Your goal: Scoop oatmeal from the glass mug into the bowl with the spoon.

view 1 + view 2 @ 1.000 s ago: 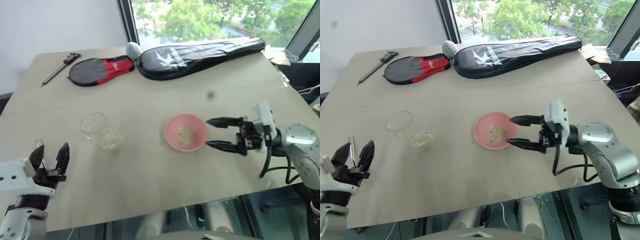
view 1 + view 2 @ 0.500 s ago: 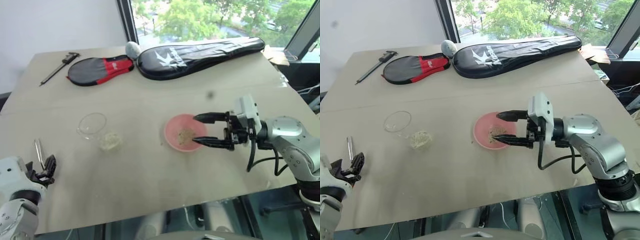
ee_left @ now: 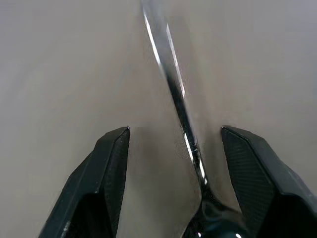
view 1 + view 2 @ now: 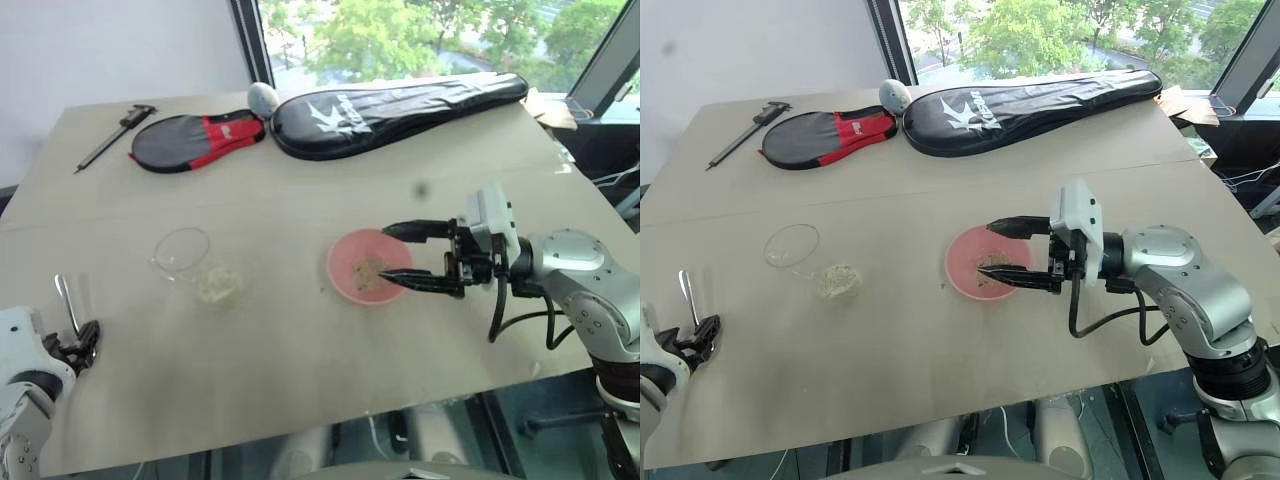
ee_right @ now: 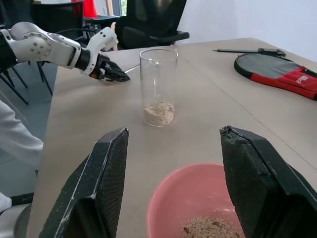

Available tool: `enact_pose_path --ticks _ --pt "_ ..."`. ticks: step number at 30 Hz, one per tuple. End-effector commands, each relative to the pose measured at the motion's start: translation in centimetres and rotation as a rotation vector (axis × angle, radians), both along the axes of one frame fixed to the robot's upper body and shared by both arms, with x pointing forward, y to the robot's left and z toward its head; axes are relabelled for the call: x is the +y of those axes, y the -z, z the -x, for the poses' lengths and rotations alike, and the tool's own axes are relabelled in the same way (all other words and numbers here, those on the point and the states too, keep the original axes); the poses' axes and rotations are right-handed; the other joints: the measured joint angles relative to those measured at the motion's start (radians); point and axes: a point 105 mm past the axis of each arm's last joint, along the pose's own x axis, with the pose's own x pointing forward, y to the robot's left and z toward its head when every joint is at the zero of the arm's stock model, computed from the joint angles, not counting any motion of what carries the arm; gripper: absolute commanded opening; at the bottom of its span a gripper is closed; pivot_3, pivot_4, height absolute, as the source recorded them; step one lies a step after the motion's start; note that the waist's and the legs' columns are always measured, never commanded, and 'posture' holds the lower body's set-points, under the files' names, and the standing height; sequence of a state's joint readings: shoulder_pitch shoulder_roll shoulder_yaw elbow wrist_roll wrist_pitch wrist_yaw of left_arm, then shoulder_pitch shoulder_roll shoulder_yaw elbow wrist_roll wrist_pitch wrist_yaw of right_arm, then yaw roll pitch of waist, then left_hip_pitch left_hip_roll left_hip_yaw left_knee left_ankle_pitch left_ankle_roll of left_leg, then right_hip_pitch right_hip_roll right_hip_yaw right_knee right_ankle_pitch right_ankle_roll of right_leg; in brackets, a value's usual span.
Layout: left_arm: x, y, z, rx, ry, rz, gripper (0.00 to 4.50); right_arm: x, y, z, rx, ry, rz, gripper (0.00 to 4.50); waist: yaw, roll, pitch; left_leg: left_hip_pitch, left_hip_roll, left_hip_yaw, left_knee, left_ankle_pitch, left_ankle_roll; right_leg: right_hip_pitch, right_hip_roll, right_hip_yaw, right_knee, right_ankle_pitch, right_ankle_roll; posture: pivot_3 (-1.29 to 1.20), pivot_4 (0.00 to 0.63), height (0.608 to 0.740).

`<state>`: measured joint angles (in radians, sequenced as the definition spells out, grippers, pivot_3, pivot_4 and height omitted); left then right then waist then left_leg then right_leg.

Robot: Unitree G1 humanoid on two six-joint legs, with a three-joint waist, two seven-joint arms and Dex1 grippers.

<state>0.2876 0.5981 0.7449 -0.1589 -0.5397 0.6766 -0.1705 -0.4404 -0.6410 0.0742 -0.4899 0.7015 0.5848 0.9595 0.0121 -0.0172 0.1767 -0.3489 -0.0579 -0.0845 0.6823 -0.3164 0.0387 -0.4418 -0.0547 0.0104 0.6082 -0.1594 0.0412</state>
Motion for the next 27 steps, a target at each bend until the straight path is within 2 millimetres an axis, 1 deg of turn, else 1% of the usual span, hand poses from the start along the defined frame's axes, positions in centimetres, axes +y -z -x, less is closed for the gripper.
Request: enact_pose_path --ticks 1,2,3,4,8,9,11,12,14,15,18,19,21,23,25,27 --pt "0.1 1.2 0.8 0.043 -0.029 0.055 1.28 0.0 -1.0 0.2 -0.054 0.005 -0.016 2.98 0.0 0.0 0.0 0.0 0.0 0.0 0.0 0.0 0.0 0.0 0.0 0.0 0.0 0.0 0.0 0.0 0.15 0.74" --pt "0.1 1.5 0.9 0.047 -0.041 0.074 0.89 0.1 -1.0 0.3 -0.053 0.005 -0.016 2.98 -0.001 0.001 0.0 0.0 0.0 0.0 0.0 0.0 0.0 0.0 0.0 0.0 0.0 0.0 0.0 0.0 0.15 0.74" --pt "0.1 1.8 1.0 0.047 -0.051 0.093 0.36 0.1 -1.0 0.2 -0.053 0.005 -0.018 2.98 -0.002 0.002 -0.001 0.0 0.0 0.0 0.0 0.0 0.0 0.0 0.0 0.0 0.0 0.0 0.0 0.0 0.15 0.74" --pt "0.0 1.9 1.1 0.046 -0.057 0.107 0.08 0.2 -1.0 0.2 -0.052 0.005 -0.018 2.98 -0.004 0.003 -0.001 0.0 0.0 0.0 0.0 0.0 0.0 -0.001 0.0 0.001 0.0 0.0 0.0 0.0 0.15 0.74" --pt "0.2 1.9 1.1 0.037 -0.07 0.103 0.03 0.1 -0.9 0.1 -0.057 0.005 -0.013 2.98 -0.006 0.004 -0.001 0.0 0.001 0.001 -0.001 0.0 0.0 -0.001 0.001 0.002 0.001 0.0 0.0 0.0 0.15 0.74" --pt "0.4 1.4 0.9 0.008 -0.069 0.082 0.03 0.1 -0.9 0.1 -0.058 0.005 -0.014 2.98 -0.006 0.004 -0.001 0.0 0.001 0.001 -0.001 0.0 0.0 -0.001 0.001 0.002 0.001 0.0 0.0 0.0 0.15 0.74" --pt "0.2 -0.7 -0.1 -0.103 -0.035 0.028 0.03 0.2 -1.0 0.0 -0.061 0.004 -0.019 2.98 -0.005 0.004 -0.001 0.0 0.001 0.002 -0.001 0.0 0.0 -0.001 0.001 0.002 0.001 0.0 0.0 0.0 0.15 0.74" --pt "0.0 -2.1 -0.7 -0.173 -0.014 -0.009 0.03 0.2 -1.1 -0.1 -0.061 0.004 -0.026 2.98 -0.005 0.004 -0.001 0.0 0.001 0.001 -0.001 0.0 0.0 -0.001 0.001 0.002 0.001 0.0 0.0 0.0 0.15 0.74" --pt "-0.7 -6.0 -1.8 -0.337 0.045 -0.09 0.03 0.4 -1.5 -0.5 -0.059 0.012 -0.056 2.98 -0.001 0.001 0.0 0.0 0.001 0.001 -0.001 0.0 0.0 -0.001 0.001 0.002 0.001 0.001 -0.001 0.0 0.15 0.74" --pt "-1.1 -7.3 -2.1 -0.388 0.068 -0.118 0.03 0.4 -1.7 -0.6 -0.058 0.017 -0.064 2.98 0.001 -0.002 0.0 0.0 0.002 0.001 0.0 0.0 0.0 -0.002 0.001 0.001 0.001 0.001 -0.002 0.0 0.15 0.74" --pt "-2.8 -11.4 -2.8 -0.521 0.156 -0.236 0.03 0.7 -2.3 -1.5 -0.043 0.048 -0.095 2.98 0.002 -0.004 -0.001 -0.003 0.002 -0.001 0.0 0.002 -0.003 -0.002 0.001 -0.001 0.0 0.003 -0.004 0.0 0.15 0.74" --pt "-3.7 -13.4 -3.2 -0.582 0.187 -0.265 0.03 0.9 -2.7 -1.8 -0.032 0.058 -0.117 2.98 0.001 -0.004 -0.001 -0.003 0.002 -0.001 0.0 0.002 -0.003 -0.002 0.001 -0.001 0.0 0.003 -0.004 0.0 0.15 0.74" --pt "-4.9 -15.8 -3.8 -0.654 0.236 -0.306 0.03 1.1 -3.4 -2.3 -0.016 0.071 -0.152 2.98 0.001 -0.004 -0.001 -0.004 0.002 0.0 0.0 0.002 -0.003 -0.004 0.001 -0.001 0.0 0.003 -0.005 0.0 0.15 0.74" --pt "-6.7 -18.1 -4.6 -0.687 0.318 -0.394 0.03 1.5 -4.5 -2.9 0.005 0.083 -0.185 2.98 0.0 -0.004 -0.001 -0.007 0.002 -0.001 0.0 0.003 -0.004 -0.008 0.001 -0.001 0.001 0.004 -0.006 0.0 0.15 0.74" --pt "-8.1 -19.5 -5.2 -0.708 0.387 -0.448 0.03 1.8 -5.3 -3.3 0.026 0.089 -0.204 2.98 -0.001 -0.002 0.0 -0.008 0.002 -0.001 0.0 0.003 -0.005 -0.009 0.002 -0.001 0.001 0.004 -0.007 0.0 0.15 0.74" --pt "-10.1 -20.9 -5.9 -0.737 0.491 -0.485 0.03 2.2 -6.2 -3.8 0.045 0.085 -0.217 2.98 -0.001 -0.002 0.0 -0.008 0.002 0.0 0.0 0.003 -0.005 -0.009 0.002 -0.001 0.0 0.004 -0.007 0.0 0.15 0.74"
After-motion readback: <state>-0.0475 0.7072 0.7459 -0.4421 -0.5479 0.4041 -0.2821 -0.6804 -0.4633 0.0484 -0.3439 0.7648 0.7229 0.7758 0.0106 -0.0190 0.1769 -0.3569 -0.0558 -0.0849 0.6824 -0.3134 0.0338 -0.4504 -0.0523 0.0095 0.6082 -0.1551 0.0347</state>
